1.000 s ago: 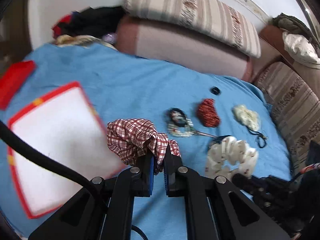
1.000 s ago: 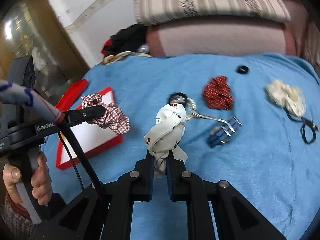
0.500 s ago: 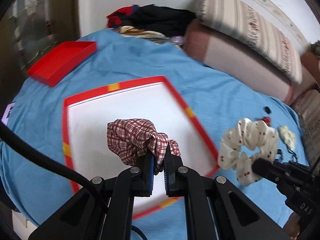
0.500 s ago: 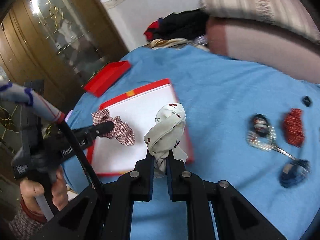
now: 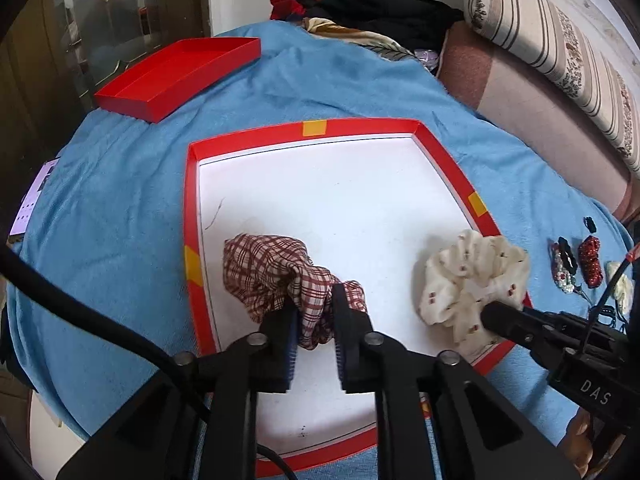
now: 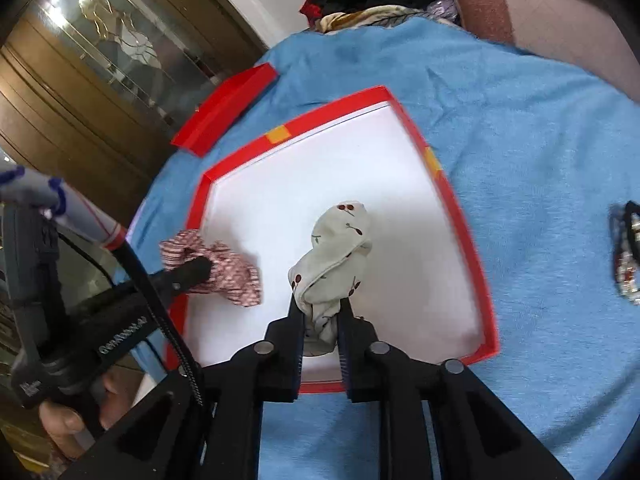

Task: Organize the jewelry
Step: 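Carry both scrunchies onto the white tray and open both tools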

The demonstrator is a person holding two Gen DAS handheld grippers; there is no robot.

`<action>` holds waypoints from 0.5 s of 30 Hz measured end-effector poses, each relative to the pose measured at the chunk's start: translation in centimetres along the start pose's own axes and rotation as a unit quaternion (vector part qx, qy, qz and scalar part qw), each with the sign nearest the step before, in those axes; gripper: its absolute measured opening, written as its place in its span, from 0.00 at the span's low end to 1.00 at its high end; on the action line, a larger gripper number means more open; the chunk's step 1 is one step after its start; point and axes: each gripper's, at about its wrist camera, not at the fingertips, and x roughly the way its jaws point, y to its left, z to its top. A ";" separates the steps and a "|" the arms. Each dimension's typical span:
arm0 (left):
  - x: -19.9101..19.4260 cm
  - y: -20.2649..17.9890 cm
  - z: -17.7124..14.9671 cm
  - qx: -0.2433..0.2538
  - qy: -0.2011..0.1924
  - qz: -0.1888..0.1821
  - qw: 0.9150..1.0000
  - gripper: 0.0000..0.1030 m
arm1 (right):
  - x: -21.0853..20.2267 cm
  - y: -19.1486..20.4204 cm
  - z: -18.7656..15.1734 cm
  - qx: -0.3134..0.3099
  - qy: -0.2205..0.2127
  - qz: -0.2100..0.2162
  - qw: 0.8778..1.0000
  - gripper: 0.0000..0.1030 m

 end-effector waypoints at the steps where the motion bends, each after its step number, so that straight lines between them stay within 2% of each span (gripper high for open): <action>1: -0.1 0.0 0.0 0.000 -0.002 0.001 1.000 0.24 | -0.2 -0.1 -0.1 -0.004 -0.003 -0.009 1.000 0.36; 2: -0.2 0.1 -0.1 -0.002 -0.004 0.001 1.000 0.35 | -0.7 -0.2 -0.3 -0.007 -0.007 -0.018 1.000 0.44; 3: -0.4 0.1 -0.2 -0.003 -0.007 0.003 1.000 0.47 | -0.9 -0.3 -0.4 -0.010 -0.008 -0.031 0.999 0.47; 5: -0.8 0.2 -0.4 -0.011 -0.016 0.006 1.000 0.55 | -0.9 -0.7 -0.4 -0.003 0.000 -0.039 0.999 0.54; 9: -0.9 0.6 -0.7 -0.023 -0.016 0.012 1.000 0.60 | 0.5 -2.0 -0.6 0.024 0.050 -0.064 0.996 0.54; 13: -0.1 1.5 -1.3 -0.029 -0.009 0.039 0.999 0.60 | 1.0 -1.6 -0.9 0.016 0.083 -0.092 0.992 0.55; 15: 0.2 2.0 -1.5 -0.032 -0.010 0.031 0.999 0.60 | 1.3 -1.3 -1.3 0.017 0.104 -0.093 0.990 0.55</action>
